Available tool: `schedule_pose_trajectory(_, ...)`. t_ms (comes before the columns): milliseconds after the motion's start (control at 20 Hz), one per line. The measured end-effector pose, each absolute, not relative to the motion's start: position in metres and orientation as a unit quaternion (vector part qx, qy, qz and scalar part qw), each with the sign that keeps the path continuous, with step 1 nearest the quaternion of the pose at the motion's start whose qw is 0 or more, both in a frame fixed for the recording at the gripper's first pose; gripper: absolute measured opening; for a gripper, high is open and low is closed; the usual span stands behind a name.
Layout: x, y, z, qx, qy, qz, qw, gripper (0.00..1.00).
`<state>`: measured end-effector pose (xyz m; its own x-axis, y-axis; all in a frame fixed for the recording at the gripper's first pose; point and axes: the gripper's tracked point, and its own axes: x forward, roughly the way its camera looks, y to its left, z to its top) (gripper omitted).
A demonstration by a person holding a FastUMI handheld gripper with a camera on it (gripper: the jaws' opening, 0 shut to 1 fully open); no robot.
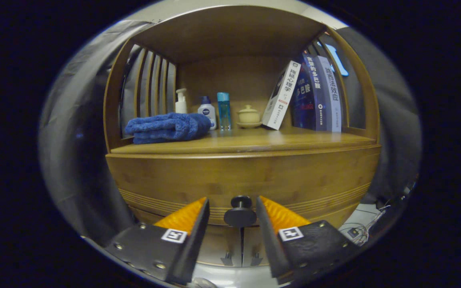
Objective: Pull open the drawer, take out the items inside it, and place them on the countertop above the cabinet.
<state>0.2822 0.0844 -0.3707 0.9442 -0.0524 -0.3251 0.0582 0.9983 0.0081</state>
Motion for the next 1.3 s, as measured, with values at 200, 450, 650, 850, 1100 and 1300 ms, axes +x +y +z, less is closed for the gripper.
schedule_pose_trajectory(200,0.293,0.084,-0.376,0.024,0.174,-0.027,0.984,0.42)
schedule_pose_trajectory(450,0.289,0.080,-0.376,-0.015,0.154,-0.060,0.986,0.38)
schedule_pose_trajectory(650,0.292,0.080,-0.380,-0.001,0.166,-0.053,0.985,0.29)
schedule_pose_trajectory(850,0.278,0.080,-0.376,-0.016,0.167,-0.049,0.985,0.25)
schedule_pose_trajectory(1100,0.238,0.082,-0.370,-0.010,0.170,-0.045,0.984,0.25)
schedule_pose_trajectory(1300,0.204,0.086,-0.365,-0.017,0.169,-0.038,0.985,0.25)
